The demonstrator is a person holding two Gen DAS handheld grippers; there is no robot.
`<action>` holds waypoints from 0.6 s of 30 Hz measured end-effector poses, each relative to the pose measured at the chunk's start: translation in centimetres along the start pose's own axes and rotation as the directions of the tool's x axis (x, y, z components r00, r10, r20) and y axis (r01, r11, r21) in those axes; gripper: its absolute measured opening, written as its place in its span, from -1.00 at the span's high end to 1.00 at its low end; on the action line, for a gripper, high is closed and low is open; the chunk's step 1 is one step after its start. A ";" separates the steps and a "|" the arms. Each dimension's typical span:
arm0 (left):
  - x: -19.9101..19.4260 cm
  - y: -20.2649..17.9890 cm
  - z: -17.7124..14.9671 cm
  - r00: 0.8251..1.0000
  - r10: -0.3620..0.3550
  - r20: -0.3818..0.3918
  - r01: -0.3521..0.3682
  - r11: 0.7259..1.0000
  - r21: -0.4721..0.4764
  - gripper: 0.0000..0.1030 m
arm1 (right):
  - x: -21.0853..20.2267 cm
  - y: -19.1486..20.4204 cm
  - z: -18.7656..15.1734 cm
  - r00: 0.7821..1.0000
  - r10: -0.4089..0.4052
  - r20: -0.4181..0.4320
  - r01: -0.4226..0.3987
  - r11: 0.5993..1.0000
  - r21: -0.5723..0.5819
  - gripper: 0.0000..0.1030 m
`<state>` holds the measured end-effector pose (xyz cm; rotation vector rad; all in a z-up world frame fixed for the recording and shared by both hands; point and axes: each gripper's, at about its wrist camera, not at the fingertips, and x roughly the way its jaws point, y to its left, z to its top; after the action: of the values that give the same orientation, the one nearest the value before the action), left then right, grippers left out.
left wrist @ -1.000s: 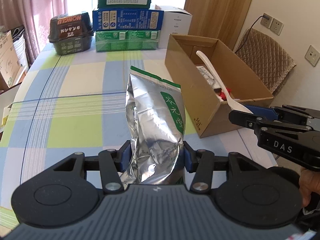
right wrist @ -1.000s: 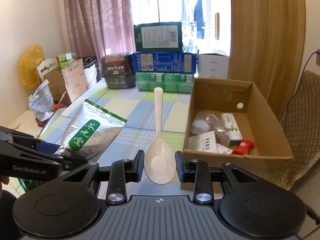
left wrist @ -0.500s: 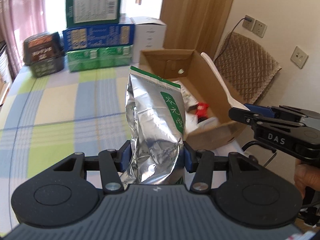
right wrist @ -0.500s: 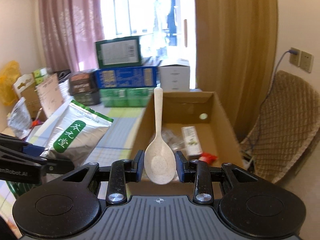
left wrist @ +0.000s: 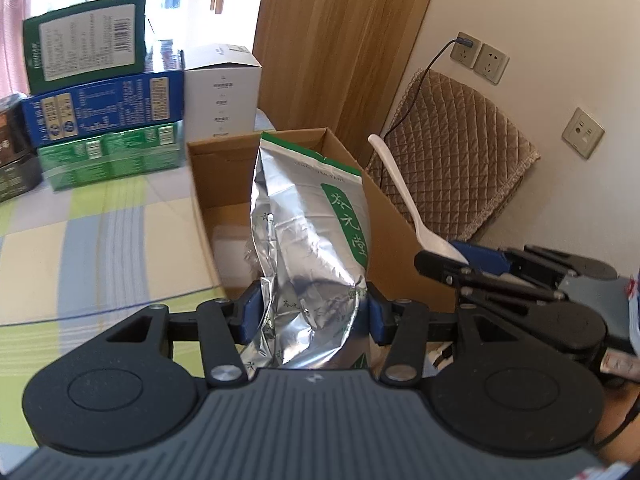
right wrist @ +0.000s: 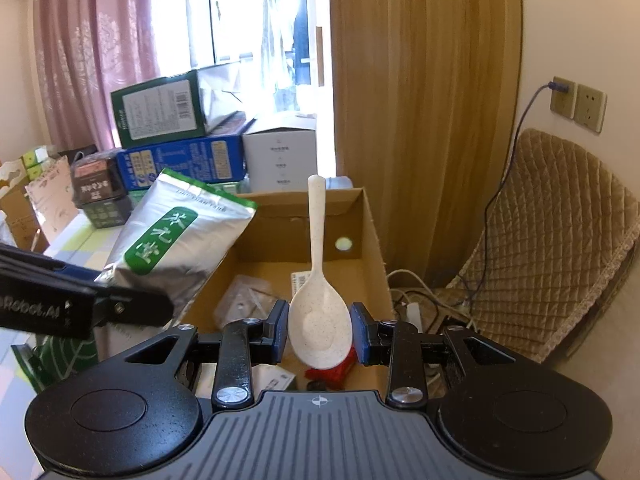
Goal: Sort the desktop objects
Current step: 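Open both tools to drop the tea bag and spoon into the cardboard box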
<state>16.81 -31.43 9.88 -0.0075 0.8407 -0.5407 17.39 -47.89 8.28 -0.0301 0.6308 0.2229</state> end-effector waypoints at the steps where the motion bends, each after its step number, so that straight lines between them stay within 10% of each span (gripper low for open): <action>1: 0.7 0.0 0.3 1.000 -0.004 -0.001 0.004 1.000 -0.002 0.09 | 0.4 -0.2 0.0 1.000 -0.003 -0.004 0.003 1.000 0.000 0.41; 18: 2.2 2.7 -1.6 0.999 0.043 0.025 -0.043 0.999 -0.014 -0.22 | 5.1 -0.7 -0.8 0.996 0.029 -0.087 -0.028 0.999 0.018 0.35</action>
<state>18.09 -29.76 6.65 -0.0085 0.8177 -0.4938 21.13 -47.66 4.59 -0.0148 0.7202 0.2450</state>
